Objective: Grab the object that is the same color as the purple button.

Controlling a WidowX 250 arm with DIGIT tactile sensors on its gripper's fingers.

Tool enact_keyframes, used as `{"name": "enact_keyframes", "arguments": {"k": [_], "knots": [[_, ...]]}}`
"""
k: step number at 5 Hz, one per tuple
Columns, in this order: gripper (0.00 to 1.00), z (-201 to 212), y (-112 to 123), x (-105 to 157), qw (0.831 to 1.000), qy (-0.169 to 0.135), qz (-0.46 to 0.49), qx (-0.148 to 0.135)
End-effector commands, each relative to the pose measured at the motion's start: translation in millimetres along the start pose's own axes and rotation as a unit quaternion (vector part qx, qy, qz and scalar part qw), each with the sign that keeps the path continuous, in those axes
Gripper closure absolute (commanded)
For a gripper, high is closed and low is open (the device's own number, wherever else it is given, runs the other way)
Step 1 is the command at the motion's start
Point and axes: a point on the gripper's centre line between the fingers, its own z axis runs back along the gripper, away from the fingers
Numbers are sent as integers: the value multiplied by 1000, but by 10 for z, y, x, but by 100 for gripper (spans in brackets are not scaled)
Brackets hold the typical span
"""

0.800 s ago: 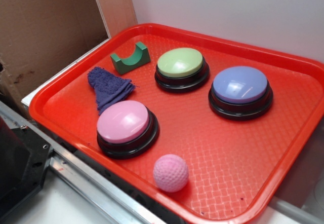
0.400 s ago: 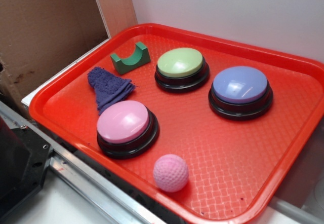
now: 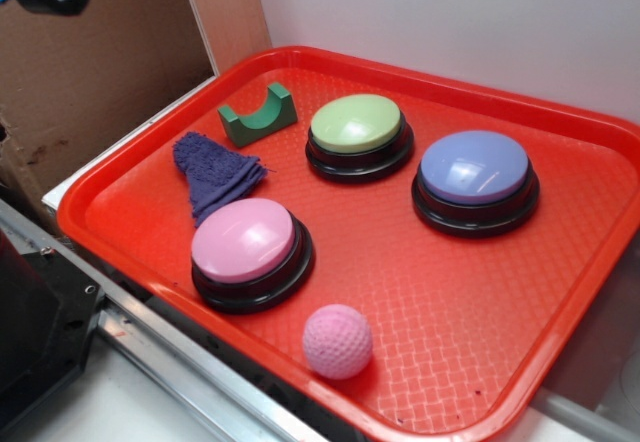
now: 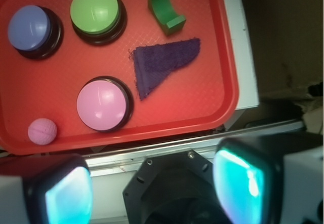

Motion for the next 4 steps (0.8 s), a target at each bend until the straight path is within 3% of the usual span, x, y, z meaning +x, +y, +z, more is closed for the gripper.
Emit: {"name": "enact_keyframes", "arguments": {"k": [1,2,4], "knots": [[0,-412,119,272,989,-48,143,1],[0,-708,121,393,983,-44,177,0],[0,-1354,74,631,972,-40,230,-41]]}}
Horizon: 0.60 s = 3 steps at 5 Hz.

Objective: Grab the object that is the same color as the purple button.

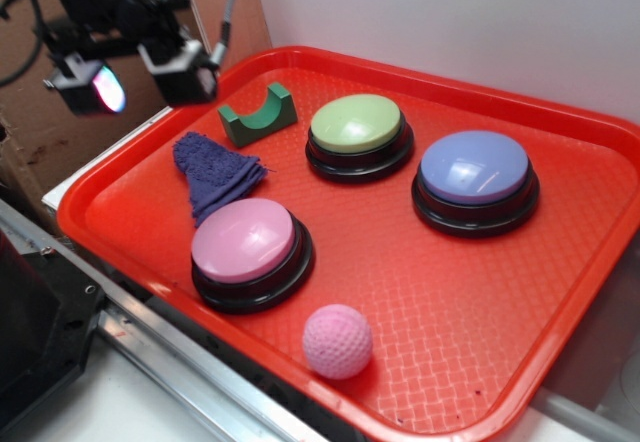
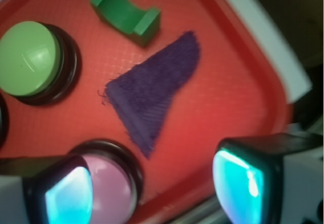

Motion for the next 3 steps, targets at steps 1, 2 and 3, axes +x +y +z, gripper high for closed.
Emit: {"name": "enact_keyframes", "arguments": {"k": [1,2,3], "knots": [[0,-530,-108,114,998,5,46,-38],[0,-720,-151,92,999,13,43,-26],[0,-784,-145,90,998,20,53,-19]]}}
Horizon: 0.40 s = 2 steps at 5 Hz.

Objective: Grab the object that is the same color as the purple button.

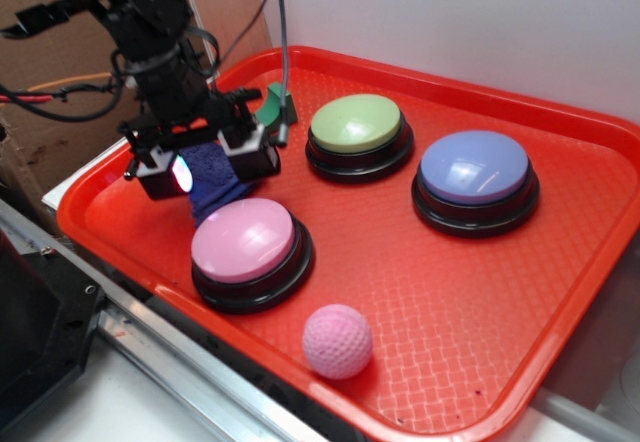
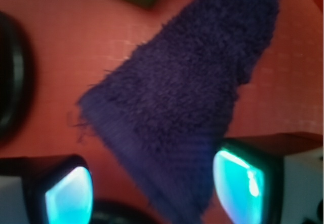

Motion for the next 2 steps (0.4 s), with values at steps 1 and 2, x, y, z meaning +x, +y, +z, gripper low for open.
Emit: {"name": "enact_keyframes", "arguments": {"k": [1,2], "knots": [[0,-32,-8,39,1000,-2,21,1],[100,-16,22,42,999,-5,36,2]]}}
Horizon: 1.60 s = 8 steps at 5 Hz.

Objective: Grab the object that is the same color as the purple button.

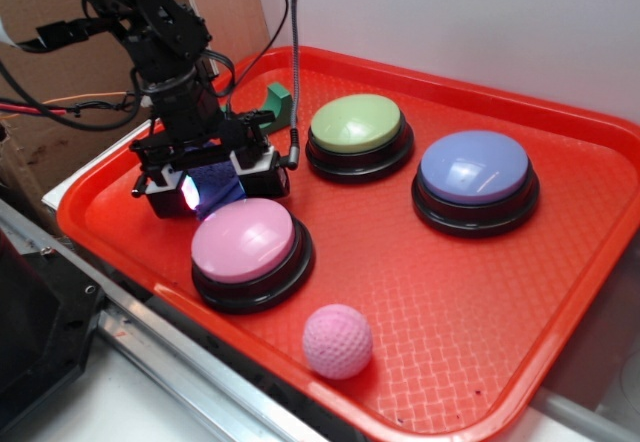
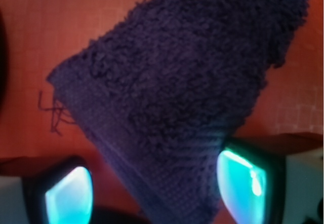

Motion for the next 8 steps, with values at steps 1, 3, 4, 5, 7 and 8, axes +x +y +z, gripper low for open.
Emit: {"name": "enact_keyframes", "arguments": {"k": [1,3,4,5,7,8], "knots": [[100,71,32,79,1000,-17,22,-3],[100,192,23,93,999,-19,-22,17],[100,392,-11,79,997,-26,-65,33],[100,811,-43,98,988,-7,-146,57],[100,1607,-134,-20,955,3,-293,42],[100,1939,-135,-167,946,-25,-322,19]]}}
